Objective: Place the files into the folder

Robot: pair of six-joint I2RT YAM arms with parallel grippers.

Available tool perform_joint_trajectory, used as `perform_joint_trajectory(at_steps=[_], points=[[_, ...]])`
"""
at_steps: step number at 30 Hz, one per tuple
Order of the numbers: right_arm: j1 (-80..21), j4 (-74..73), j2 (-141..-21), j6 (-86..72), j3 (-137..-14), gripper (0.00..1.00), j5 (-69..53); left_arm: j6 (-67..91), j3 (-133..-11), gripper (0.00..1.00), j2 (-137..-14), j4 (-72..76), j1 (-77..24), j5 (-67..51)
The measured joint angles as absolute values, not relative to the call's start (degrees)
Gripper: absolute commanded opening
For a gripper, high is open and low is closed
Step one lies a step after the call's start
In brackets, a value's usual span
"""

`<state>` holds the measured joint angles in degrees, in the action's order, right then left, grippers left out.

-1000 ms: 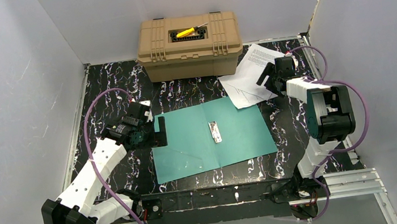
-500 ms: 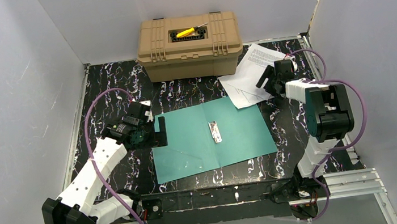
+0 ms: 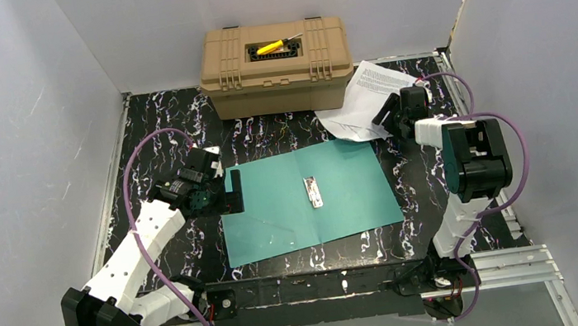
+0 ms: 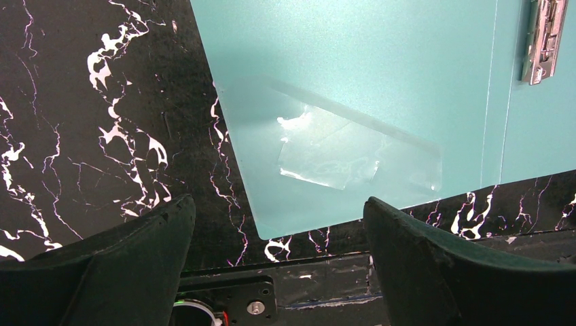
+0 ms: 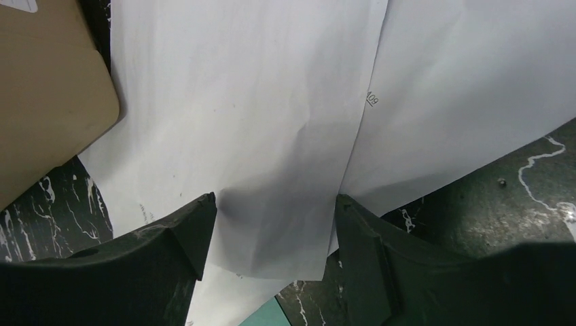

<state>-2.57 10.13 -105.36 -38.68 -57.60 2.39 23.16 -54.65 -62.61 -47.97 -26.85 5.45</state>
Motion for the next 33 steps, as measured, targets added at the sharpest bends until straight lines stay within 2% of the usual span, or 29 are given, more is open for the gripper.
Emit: perform_joint_trajectory(at_steps=[2,8,11,23,33], points=[[-2.5,11.0,-105.9,-39.1,-57.6,0.65,1.7,23.2,-54.7,0.93,-62.6,-48.0,-26.9,5.5],[-2.3,12.4,-107.2,-40.3,-57.6,0.38,-0.4,23.2,-54.7,0.93,-62.6,-48.0,-26.9,5.5],[-2.3,12.2,-107.4,-40.4,-57.6,0.28,-1.1,23.2,-54.7,0.93,-62.6,-48.0,-26.9,5.5],[-2.3,9.2,-106.9,-39.5,-57.6,0.09,-1.5,23.2,-54.7,0.93,-63.0,-48.0,-26.9,5.5],[-2.3,3.2,-97.7,-36.4,-57.6,0.01,-1.2,23.2,-54.7,0.94,-63.0,-48.0,-26.9,5.8]])
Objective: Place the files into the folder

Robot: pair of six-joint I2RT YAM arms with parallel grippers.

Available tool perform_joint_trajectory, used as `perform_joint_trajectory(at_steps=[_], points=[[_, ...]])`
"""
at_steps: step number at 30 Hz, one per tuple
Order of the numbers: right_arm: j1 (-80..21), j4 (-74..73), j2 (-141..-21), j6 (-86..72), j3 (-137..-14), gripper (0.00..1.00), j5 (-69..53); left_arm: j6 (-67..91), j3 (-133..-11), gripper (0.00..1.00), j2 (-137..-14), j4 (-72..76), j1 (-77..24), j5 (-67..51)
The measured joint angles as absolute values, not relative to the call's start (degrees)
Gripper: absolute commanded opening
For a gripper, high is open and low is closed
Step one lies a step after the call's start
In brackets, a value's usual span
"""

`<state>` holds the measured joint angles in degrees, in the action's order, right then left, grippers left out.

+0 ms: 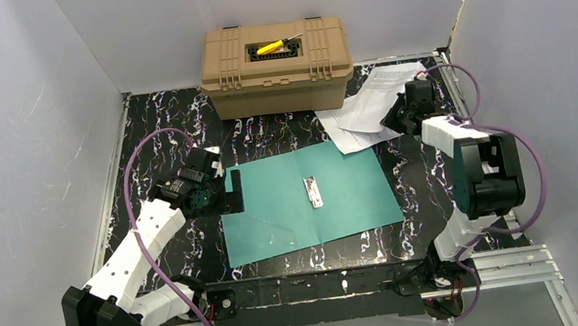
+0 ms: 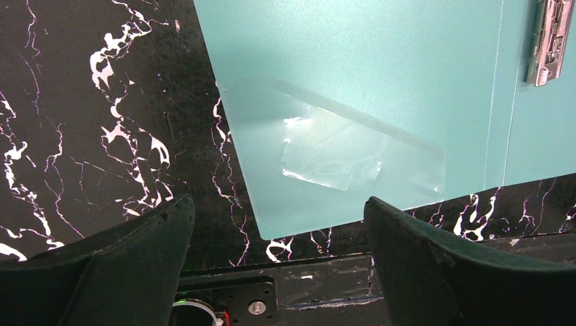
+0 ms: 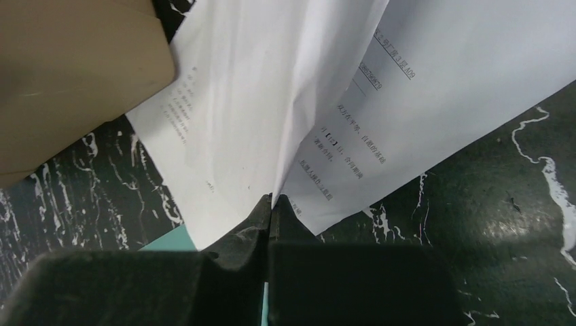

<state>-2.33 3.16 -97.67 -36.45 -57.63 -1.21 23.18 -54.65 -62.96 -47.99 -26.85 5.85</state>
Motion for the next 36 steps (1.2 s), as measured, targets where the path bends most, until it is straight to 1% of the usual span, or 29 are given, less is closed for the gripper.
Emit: perform_joint_trajectory(at_steps=[10,17,24,28,36], points=[[-2.4,-3.9,-81.2,-33.5,-53.6,0.01,0.0,23.5,-54.4,0.98,-61.8,-47.9,-26.9,6.0],[-2.4,-10.6,-67.9,-31.3,-51.2,0.01,-4.6,23.7,-53.9,0.98,-59.7,-47.6,-26.9,5.3],[-2.4,-14.0,-55.9,-31.4,-49.2,0.01,-14.5,24.1,-53.5,0.98,-58.2,-45.3,-26.9,1.8],[-2.5,-14.1,-50.2,-33.2,-47.0,0.01,-22.9,25.2,-53.2,0.98,-56.2,-43.5,-26.9,-1.7],[-2.8,-13.3,-41.2,-36.7,-46.9,0.01,-35.4,30.2,-53.2,0.98,-53.1,-37.4,-26.9,-11.2]])
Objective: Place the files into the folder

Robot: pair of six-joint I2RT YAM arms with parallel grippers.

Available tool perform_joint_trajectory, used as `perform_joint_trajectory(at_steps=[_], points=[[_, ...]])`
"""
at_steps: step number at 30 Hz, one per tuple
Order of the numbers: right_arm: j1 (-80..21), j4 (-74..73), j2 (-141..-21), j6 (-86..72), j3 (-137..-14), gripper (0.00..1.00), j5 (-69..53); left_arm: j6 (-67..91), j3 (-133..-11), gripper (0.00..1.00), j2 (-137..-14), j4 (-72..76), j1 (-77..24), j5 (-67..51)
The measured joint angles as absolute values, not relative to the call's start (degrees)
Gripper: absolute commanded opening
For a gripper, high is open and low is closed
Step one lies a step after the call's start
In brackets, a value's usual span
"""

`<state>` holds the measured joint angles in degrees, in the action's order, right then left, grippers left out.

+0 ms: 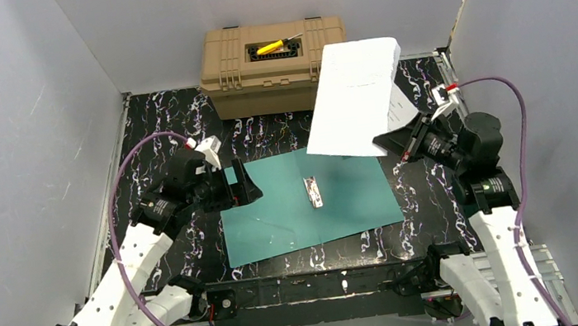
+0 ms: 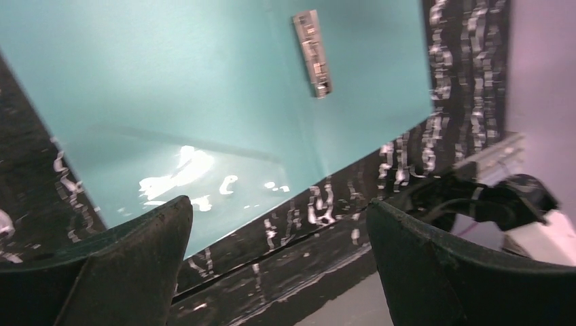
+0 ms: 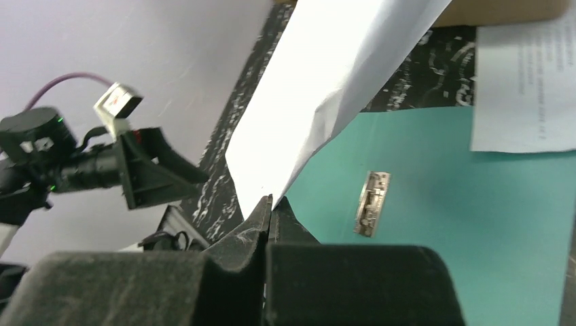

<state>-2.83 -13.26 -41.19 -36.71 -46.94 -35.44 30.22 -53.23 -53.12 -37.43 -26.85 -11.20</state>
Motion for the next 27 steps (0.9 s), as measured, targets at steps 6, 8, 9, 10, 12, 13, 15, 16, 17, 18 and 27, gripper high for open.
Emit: perform_joint_trajectory(at_steps=[6,8,9,10,12,13,15,16,17,18,27], points=[[-3.4,-7.4,-38.6,-42.0,-46.2,0.01,-43.7,35.2,-55.7,0.98,-51.8,-31.9,-26.9,-17.8],[-3.8,-5.8,-38.6,-43.4,-46.2,0.01,-45.3,37.3,-57.0,0.98,-51.0,-29.1,-26.9,-19.7],[-4.1,-5.1,-38.6,-44.1,-46.2,0.01,-45.9,38.3,-57.6,0.98,-50.6,-27.8,-26.9,-20.5],[-4.3,-4.3,-38.7,-44.9,-46.2,0.01,-46.5,39.2,-58.0,0.98,-50.1,-26.3,-26.9,-21.1],[-5.0,-2.5,-39.0,-46.6,-46.2,0.01,-47.3,41.1,-58.7,0.98,-49.4,-23.7,-26.9,-22.3],[-5.2,-1.5,-39.0,-47.5,-46.2,0.01,-47.5,42.2,-59.0,0.98,-49.1,-22.4,-26.9,-22.9],[-5.9,0.3,-39.0,-49.0,-46.2,0.01,-48.1,44.2,-59.2,0.98,-48.7,-19.5,-26.9,-23.9],[-6.2,0.9,-39.0,-49.5,-46.3,0.01,-48.2,45.2,-59.2,0.98,-48.7,-18.2,-26.9,-24.4],[-6.6,1.7,-39.0,-50.3,-46.4,0.01,-48.2,46.2,-59.2,0.98,-48.7,-17.0,-26.9,-24.8],[-6.9,2.4,-39.0,-51.1,-46.5,0.01,-48.3,47.0,-59.2,0.98,-48.8,-16.0,-26.9,-25.1],[-8.4,6.4,-39.9,-56.1,-50.8,0.01,-48.2,56.1,-59.2,0.98,-51.9,-3.8,-26.9,-28.7]])
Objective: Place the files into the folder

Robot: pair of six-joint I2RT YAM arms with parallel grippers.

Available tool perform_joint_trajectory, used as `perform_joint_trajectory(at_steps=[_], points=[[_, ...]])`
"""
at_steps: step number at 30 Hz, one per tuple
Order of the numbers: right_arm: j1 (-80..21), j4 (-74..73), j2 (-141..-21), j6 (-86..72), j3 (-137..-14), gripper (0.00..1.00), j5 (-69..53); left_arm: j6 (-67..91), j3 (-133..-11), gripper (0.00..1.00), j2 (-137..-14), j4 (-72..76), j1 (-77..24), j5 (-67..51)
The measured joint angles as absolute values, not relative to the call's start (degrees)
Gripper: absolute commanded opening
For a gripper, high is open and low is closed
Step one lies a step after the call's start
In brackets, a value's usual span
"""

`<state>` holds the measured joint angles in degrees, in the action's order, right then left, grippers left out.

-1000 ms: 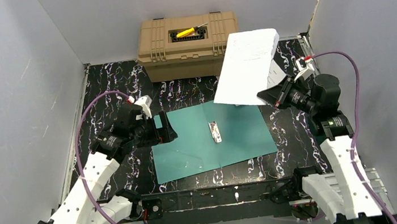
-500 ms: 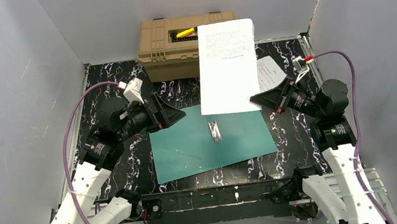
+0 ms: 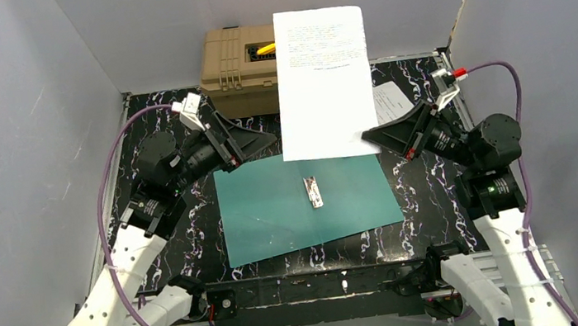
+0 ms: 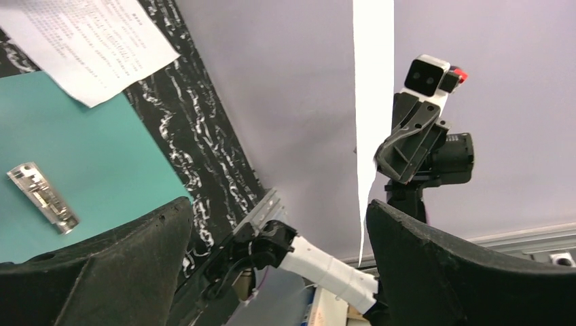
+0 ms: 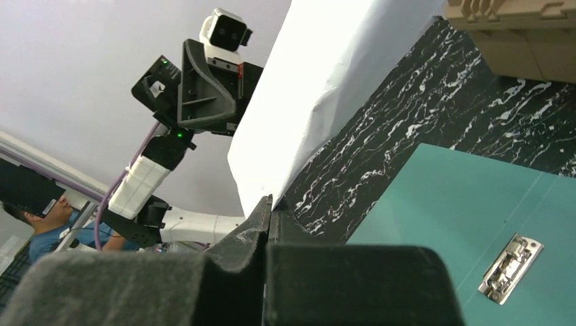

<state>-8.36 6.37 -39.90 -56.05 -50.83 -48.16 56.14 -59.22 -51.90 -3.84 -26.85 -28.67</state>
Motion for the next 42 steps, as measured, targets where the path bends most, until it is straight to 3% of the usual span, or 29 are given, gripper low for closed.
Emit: perform_joint_trajectory(at_steps=[12,21,27,35,42], points=[[-11.7,7.6,-43.7,-56.7,-52.8,0.01,-46.4,60.7,-60.3,0.98,-53.4,2.9,-26.9,-29.6],[-34.2,5.0,-49.8,-50.6,-54.9,0.01,-35.7,60.7,-61.4,0.98,-54.2,3.8,-26.9,-30.2],[-41.4,3.2,-51.4,-45.9,-55.1,0.01,-29.0,60.4,-61.4,0.9,-53.6,3.7,-26.8,-30.9],[-43.7,1.4,-51.4,-42.3,-55.0,0.01,-23.8,57.8,-60.7,0.83,-48.0,-0.3,-26.6,-31.8],[-44.0,1.3,-49.3,-41.2,-54.9,0.01,-22.6,55.2,-60.1,0.62,-43.3,-5.3,-26.4,-31.2]])
